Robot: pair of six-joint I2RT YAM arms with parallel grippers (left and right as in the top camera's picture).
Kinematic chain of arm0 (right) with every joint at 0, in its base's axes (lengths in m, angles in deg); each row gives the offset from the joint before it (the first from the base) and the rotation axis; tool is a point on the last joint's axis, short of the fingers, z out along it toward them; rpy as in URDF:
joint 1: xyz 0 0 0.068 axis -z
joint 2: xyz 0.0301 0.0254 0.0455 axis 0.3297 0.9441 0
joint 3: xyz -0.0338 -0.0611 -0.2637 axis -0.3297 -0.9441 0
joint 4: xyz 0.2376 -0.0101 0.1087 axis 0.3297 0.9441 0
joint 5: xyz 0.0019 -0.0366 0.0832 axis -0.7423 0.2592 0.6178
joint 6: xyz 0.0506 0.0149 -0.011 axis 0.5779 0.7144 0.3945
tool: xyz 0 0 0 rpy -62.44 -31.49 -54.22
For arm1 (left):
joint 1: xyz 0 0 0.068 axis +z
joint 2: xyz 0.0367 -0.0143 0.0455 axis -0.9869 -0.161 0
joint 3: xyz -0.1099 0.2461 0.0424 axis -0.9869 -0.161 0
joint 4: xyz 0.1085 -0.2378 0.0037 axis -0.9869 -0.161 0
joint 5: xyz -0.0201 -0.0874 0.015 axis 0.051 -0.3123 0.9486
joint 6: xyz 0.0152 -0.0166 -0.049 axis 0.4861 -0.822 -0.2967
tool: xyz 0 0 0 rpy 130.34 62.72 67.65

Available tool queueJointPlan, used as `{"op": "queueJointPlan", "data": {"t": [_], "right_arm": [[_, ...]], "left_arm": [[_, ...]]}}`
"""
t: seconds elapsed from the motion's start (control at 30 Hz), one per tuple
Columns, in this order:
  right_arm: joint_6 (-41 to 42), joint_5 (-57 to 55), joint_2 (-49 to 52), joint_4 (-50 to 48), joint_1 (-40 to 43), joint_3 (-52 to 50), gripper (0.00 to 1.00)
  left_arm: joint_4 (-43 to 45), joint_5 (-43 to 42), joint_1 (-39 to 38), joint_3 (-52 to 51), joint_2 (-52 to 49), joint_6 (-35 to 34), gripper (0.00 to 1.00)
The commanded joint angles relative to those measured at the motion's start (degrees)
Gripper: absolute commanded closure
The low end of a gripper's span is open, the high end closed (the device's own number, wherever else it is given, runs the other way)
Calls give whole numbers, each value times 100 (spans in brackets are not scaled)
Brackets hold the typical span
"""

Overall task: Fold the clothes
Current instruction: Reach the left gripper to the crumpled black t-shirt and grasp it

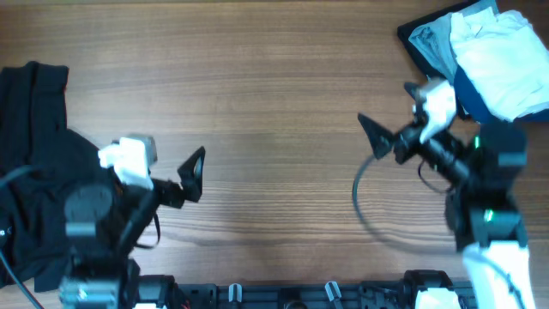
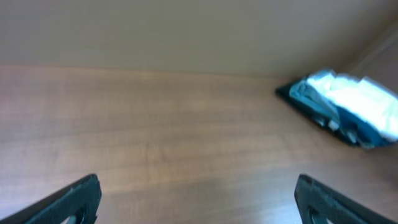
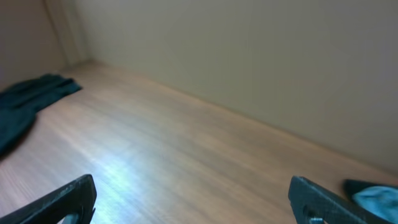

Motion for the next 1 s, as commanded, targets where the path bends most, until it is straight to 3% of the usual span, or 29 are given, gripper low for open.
{"op": "queueJointPlan", "data": {"t": [0.0,0.17,0.33,0.4,0.5,0.57,0.8,0.97], "right_arm": [[37,452,907,796,-9,1078,0],[153,664,1633,1187,-9,1589,0],[1161,673,2024,1281,-9,1587,0],[1143,680,2100,1279,-9,1587,0],[1139,614,2247,1241,-9,1587,0],[1139,614,2358,1226,-9,1587,0],[1139,592,2590,1226,-11,1585,0],[1137,439,2669,1217,-9,1585,0]], "left_arm": [[-942,-37,31,1154,-1108,-11,0],[-1397,-505,31,1794,-2072,-13,0],[-1314,-175,31,1794,-2688,-11,0],[-1453,463,37,1792,-2879,-17,0],[-1888,2247,264,1790,-3438,-688,0],[-2072,2813,595,1790,-3954,-907,0],[-1692,2968,2004,1790,-5764,-933,0],[-1486,2973,2361,1790,-6175,-848,0]]}}
